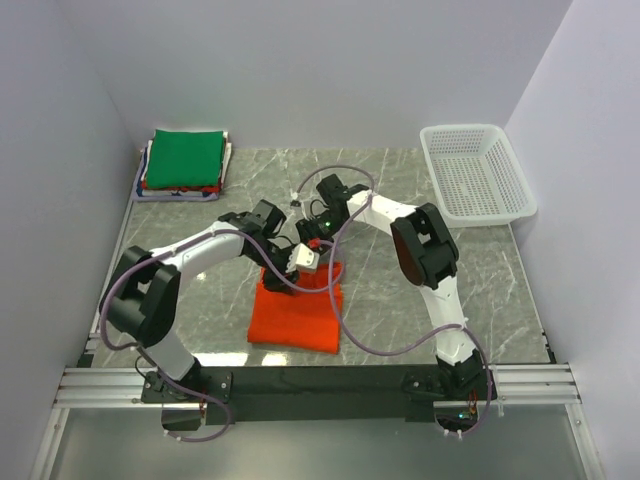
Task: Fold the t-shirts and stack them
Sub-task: Fold the tshirt
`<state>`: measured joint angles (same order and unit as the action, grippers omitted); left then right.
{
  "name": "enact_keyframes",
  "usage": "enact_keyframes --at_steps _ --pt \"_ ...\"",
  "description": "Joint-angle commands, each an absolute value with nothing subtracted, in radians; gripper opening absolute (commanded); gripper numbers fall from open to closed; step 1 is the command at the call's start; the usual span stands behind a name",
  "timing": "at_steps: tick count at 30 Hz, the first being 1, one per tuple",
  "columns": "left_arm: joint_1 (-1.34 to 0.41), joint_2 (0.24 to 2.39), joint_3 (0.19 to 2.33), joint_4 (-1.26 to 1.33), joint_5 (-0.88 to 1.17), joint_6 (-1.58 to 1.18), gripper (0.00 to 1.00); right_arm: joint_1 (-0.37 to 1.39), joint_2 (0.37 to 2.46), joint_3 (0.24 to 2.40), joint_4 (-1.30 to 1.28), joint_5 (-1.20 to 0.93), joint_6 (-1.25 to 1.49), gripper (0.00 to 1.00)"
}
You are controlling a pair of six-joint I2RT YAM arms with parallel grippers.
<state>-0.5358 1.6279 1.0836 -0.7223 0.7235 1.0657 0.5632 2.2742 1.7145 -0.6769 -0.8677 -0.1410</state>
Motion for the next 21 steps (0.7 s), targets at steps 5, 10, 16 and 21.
enact_keyframes --at_steps 5,10,16,21 --pt "-0.574 1.701 1.089 -0.673 0.693 1.066 0.56 0.566 2.301 1.687 -0.649 -0.91 -0.124 0.35" --pt "-0.586 1.73 1.097 -0.655 0.684 1.06 0.45 0.568 2.319 1.674 -0.652 -0.92 -0.124 0.34" --pt "-0.586 1.753 1.115 -0.681 0.693 1.072 0.28 0.566 2.333 1.664 -0.65 -0.931 -0.121 0.32" --pt "-0.586 1.726 1.121 -0.695 0.701 1.061 0.11 0.568 2.342 1.661 -0.653 -0.937 -0.121 0.3"
